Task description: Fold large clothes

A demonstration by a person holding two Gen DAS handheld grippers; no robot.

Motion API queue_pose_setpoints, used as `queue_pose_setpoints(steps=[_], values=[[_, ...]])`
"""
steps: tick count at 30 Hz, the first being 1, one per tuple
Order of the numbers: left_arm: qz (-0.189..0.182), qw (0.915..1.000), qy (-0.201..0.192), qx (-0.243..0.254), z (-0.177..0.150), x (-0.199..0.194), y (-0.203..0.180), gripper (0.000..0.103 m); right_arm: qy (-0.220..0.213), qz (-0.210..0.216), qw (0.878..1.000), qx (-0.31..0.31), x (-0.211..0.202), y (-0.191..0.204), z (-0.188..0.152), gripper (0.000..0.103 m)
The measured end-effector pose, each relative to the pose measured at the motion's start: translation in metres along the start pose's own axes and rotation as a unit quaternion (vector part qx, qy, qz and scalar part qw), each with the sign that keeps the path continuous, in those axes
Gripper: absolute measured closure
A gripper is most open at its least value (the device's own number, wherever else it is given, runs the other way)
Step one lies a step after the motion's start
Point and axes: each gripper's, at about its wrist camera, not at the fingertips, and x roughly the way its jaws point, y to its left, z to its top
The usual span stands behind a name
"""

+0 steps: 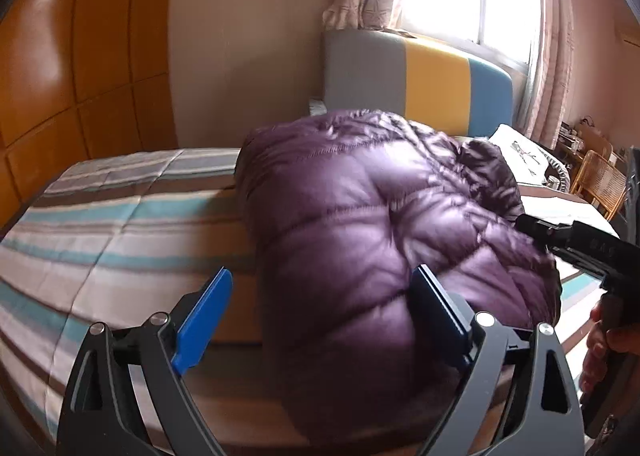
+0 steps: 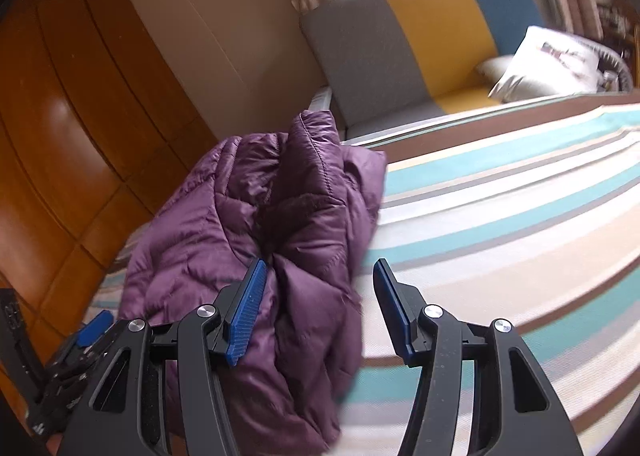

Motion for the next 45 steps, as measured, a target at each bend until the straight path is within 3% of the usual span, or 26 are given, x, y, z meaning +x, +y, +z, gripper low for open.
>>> queue_pose_setpoints(steps=[4, 10, 16, 18, 22, 28, 32, 45], values=[[0.014, 0.9995, 0.026, -0.005, -0.003, 0.015, 0.003, 0.011, 0.039, -0.065, 0.997, -0.024, 0.023, 0.000, -0.006, 0.047], [0.041, 0.9975, 0.054, 0.019, -0.001, 0.029, -0.010, 0.011, 0.045, -0.065, 0.997, -0.004, 0.039, -0.010, -0.012, 0.047], [0.036, 0.9982, 0.046, -0.015, -0.004, -0.010, -0.008, 0.002, 0.014, -0.047, 0.999, 0.001, -0.017, 0.002, -0.020, 0.033], [0.038, 0.9984, 0.033, -0.025, -0.008, -0.027, -0.008, 0.002, 0.005, -0.042, 0.999, -0.006, -0.034, 0.005, -0.025, 0.019], [0.042, 0.9979, 0.027, -0.043, -0.018, -0.055, -0.008, 0.002, 0.005, -0.027, 0.999, -0.031, -0.064, 0.014, -0.041, 0.015], [0.058, 0.9961, 0.023, -0.062, -0.033, -0.087, -0.007, 0.002, -0.009, -0.039, 0.995, -0.088, -0.099, 0.030, -0.067, 0.003], [0.084, 0.9955, 0.007, -0.044, -0.041, -0.112, -0.017, 0.002, -0.013, -0.046, 0.994, -0.098, -0.116, 0.037, -0.077, 0.003], [0.080, 0.9953, -0.001, -0.055, -0.053, -0.139, -0.015, 0.002, -0.021, -0.050, 0.990, -0.130, -0.129, 0.053, -0.086, 0.003]])
